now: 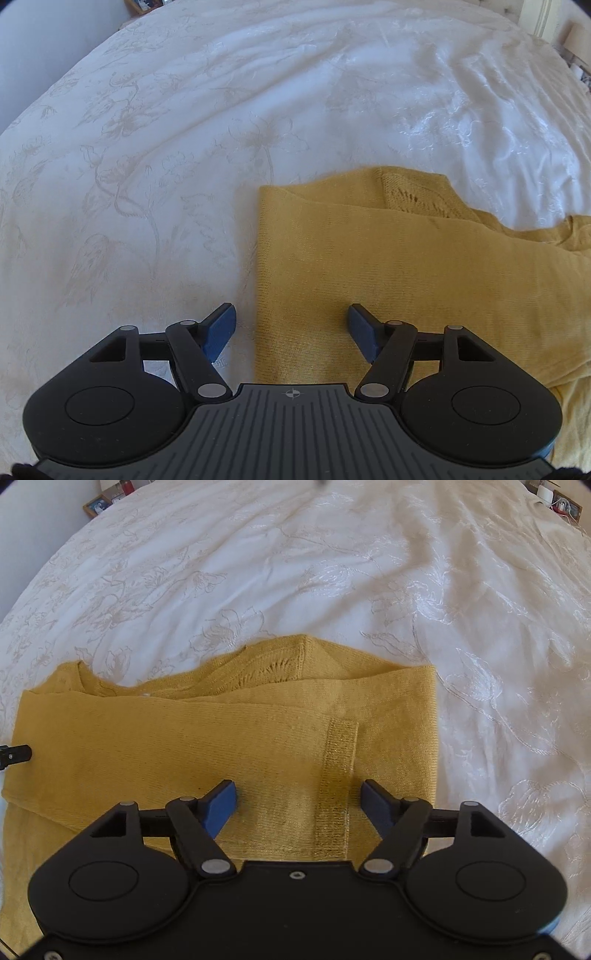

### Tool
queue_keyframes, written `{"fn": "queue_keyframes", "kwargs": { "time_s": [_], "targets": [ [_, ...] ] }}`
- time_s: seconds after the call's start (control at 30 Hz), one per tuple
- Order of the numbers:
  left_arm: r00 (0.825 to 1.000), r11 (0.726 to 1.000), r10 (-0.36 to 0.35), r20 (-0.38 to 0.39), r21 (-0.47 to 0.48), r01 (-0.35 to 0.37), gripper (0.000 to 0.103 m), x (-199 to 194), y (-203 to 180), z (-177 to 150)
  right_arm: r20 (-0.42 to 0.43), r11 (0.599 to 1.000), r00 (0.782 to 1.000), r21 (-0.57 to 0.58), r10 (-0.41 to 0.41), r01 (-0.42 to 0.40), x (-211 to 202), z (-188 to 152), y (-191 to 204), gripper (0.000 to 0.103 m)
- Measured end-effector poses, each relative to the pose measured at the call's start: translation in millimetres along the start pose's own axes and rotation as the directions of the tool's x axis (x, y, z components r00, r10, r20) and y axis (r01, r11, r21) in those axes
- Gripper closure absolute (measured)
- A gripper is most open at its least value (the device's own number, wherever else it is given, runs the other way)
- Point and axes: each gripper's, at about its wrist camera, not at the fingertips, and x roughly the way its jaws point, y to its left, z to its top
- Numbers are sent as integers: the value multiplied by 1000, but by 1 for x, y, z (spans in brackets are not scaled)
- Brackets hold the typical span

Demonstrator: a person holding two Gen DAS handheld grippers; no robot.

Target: Fold small clothes

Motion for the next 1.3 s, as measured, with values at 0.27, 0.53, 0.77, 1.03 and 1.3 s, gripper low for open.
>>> {"fn": "queue_keyframes", "kwargs": {
  "time_s": [0.27, 0.53, 0.77, 1.03, 1.3],
  "targets": [
    [1000, 999, -16, -12, -38, 15, 20, 3, 13, -2, -8, 999, 1000, 39, 18, -17, 5, -3, -13, 11],
    [992, 989, -123, 1, -79, 122, 19, -34, 14, -20, 53, 992, 996, 92, 76, -80, -36, -13, -20, 4],
    [981, 979, -194, -5, -65, 193, 10, -80, 5, -60, 73, 986, 988, 89, 133, -139, -78, -43, -21, 1],
    [981, 981, -192, -27, -41, 191, 10, -123, -7, -119, 35, 981, 982, 61, 184, -186, -110, -98, -21, 1],
    [985, 982, -167, -52, -98, 161, 10, -150, -17, -176, -35, 974, 974, -23, 224, -225, -128, -149, -20, 1]
  ]
}}
